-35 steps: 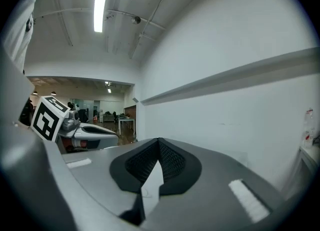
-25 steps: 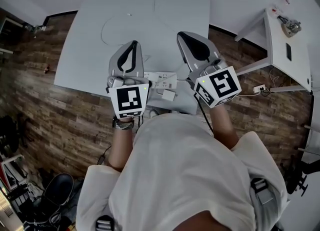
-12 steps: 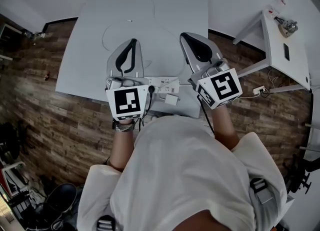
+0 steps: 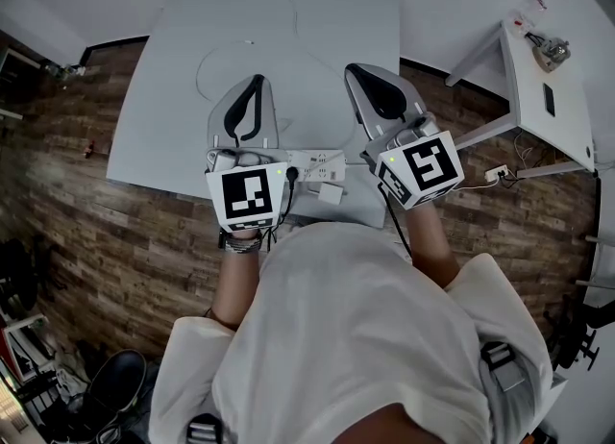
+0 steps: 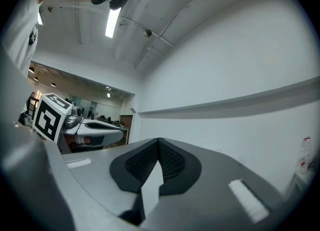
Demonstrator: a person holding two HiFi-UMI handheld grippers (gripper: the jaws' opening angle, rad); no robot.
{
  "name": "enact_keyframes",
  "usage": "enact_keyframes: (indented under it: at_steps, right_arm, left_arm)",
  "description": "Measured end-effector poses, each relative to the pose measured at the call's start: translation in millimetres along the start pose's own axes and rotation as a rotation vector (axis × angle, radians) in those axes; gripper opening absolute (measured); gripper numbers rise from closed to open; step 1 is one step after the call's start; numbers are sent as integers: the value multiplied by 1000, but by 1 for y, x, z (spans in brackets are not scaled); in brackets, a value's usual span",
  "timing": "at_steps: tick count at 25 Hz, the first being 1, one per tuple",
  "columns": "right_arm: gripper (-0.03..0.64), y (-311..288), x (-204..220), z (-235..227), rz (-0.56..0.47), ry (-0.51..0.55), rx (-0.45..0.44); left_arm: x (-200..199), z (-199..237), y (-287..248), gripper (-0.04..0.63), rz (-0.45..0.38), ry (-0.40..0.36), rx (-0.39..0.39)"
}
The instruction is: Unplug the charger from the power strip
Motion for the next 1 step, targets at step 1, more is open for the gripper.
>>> enact_keyframes:
  at_steps: [1]
  right_arm:
    - [1,-1,1,-1,0,-3,1]
  left_arm:
    - [1,1,-1,5,2,6,-5]
Point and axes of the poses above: the fingertips, and each gripper's own axes: y backward along the fingers, z to its left, x out of its underside, the point moved 3 cm from there along y, backward along the fingers, and after that the axes turned 8 degrees about z, right-handed, at the moved point
